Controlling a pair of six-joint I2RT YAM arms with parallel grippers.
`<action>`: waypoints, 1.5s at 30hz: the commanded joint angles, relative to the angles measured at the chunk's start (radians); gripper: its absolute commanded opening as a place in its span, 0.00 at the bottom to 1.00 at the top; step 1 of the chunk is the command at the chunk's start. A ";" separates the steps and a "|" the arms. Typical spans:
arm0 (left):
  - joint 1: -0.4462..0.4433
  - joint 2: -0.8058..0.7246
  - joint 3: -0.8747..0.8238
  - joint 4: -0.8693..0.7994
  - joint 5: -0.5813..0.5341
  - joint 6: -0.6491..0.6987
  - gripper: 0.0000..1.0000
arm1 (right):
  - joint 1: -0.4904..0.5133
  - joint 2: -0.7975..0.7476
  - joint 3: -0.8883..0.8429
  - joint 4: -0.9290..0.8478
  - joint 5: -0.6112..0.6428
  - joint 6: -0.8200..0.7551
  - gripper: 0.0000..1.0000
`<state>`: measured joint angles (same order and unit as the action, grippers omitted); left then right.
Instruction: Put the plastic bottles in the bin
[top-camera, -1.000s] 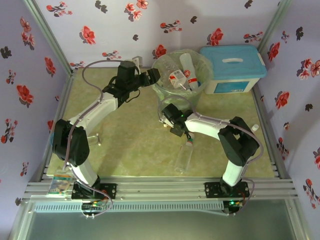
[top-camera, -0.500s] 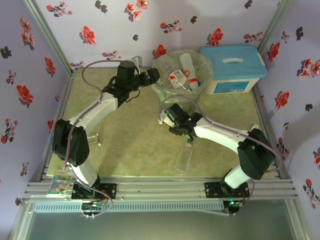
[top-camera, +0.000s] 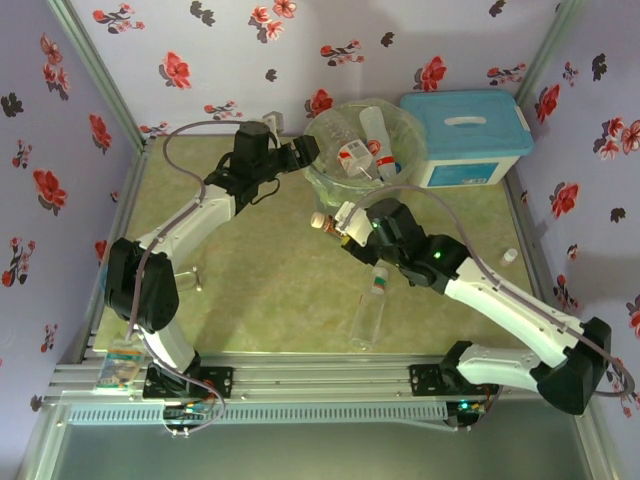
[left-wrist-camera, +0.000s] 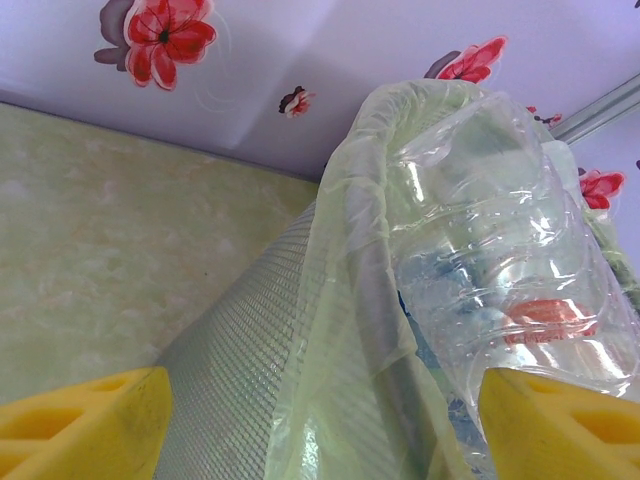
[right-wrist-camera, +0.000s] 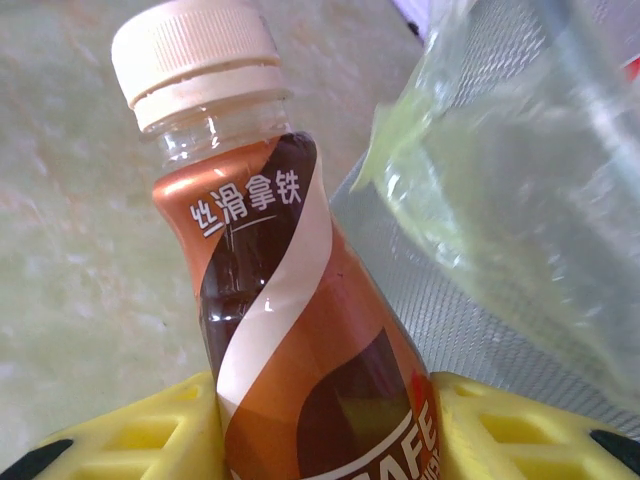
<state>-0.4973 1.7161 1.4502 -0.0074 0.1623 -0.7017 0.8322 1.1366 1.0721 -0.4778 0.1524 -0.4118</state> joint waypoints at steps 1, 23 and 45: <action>0.009 0.008 -0.015 0.037 0.010 -0.014 0.80 | -0.026 -0.034 0.100 -0.018 -0.068 0.073 0.47; -0.009 -0.021 -0.043 0.061 0.002 -0.041 0.80 | -0.404 0.409 0.777 -0.150 0.018 0.500 0.45; -0.020 -0.024 -0.042 0.071 0.000 -0.048 0.80 | -0.437 0.713 1.005 -0.518 0.053 0.592 0.49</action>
<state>-0.5060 1.7157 1.4185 0.0471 0.1619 -0.7475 0.4007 1.8164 2.0506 -0.8852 0.2260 0.1692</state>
